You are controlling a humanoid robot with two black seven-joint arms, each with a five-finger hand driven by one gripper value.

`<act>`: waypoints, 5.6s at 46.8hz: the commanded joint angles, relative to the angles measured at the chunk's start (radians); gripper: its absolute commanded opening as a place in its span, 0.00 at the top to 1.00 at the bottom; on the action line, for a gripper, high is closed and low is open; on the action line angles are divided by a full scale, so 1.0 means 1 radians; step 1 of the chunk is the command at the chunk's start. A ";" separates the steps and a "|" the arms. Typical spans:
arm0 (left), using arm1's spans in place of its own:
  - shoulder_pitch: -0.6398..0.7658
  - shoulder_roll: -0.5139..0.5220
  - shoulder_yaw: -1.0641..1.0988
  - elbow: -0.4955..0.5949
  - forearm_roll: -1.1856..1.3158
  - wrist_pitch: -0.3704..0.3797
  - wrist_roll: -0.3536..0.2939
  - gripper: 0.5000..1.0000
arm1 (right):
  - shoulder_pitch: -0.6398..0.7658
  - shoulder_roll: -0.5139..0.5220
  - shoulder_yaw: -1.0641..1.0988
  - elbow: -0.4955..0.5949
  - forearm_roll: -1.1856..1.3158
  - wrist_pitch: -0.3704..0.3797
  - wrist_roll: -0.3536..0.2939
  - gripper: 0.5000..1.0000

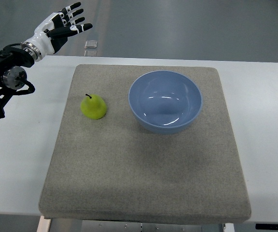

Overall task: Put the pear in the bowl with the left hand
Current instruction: 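Swing the left hand out over the mat toward the green pear, then lower the open left hand around the green pear, then close the left hand fingers around the pear, then lift the pear with the left hand and carry it over the blue bowl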

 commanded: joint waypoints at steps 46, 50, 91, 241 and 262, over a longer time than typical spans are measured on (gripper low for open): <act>-0.084 0.467 0.048 -0.487 0.795 -0.294 -0.005 0.02 | 0.000 0.000 0.000 0.000 0.000 0.000 0.000 0.15; -0.085 0.461 0.048 -0.510 0.850 -0.294 -0.007 0.03 | 0.000 0.000 0.000 0.000 0.000 0.000 0.000 0.15; -0.095 0.317 0.051 -0.609 1.315 -0.288 -0.005 0.05 | 0.000 0.000 0.000 0.000 0.000 0.000 0.000 0.15; -0.156 0.217 0.057 -0.633 1.503 -0.102 -0.005 1.00 | 0.000 0.000 0.000 0.000 0.000 0.000 0.000 0.15; -0.228 0.170 0.021 -0.774 1.470 -0.097 -0.005 1.00 | 0.000 0.000 0.000 0.000 0.000 -0.001 0.000 0.15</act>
